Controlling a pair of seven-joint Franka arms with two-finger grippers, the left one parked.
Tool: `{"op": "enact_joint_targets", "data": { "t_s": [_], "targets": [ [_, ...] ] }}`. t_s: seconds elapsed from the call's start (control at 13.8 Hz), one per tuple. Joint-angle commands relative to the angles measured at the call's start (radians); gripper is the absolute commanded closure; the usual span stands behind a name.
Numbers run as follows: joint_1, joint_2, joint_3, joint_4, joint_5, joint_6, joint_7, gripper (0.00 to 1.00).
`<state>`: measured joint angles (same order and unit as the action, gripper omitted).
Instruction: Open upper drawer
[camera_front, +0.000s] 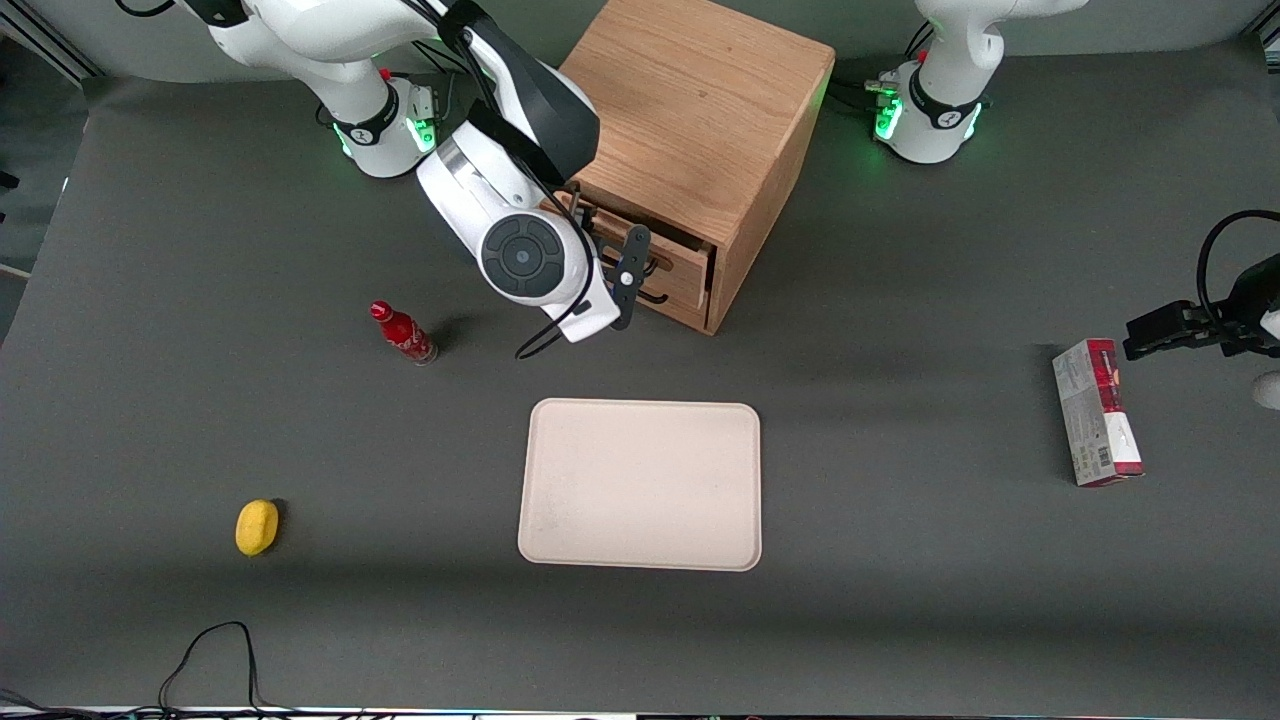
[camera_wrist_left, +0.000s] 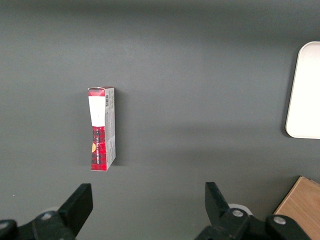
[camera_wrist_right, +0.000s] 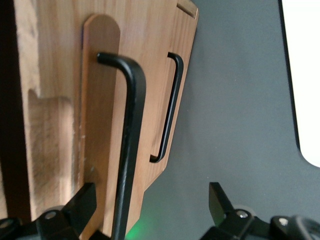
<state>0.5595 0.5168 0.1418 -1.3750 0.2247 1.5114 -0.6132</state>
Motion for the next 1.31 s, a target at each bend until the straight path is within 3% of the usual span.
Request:
{"op": "enact_joint_targets", "data": {
  "t_s": [0.0,1.23],
  "targets": [
    [0.022,0.022,-0.008,0.011,0.018,0.023,0.018,0.00],
    [-0.007,0.031,-0.019,-0.007,-0.030,0.110,0.001,0.00]
  ]
}}
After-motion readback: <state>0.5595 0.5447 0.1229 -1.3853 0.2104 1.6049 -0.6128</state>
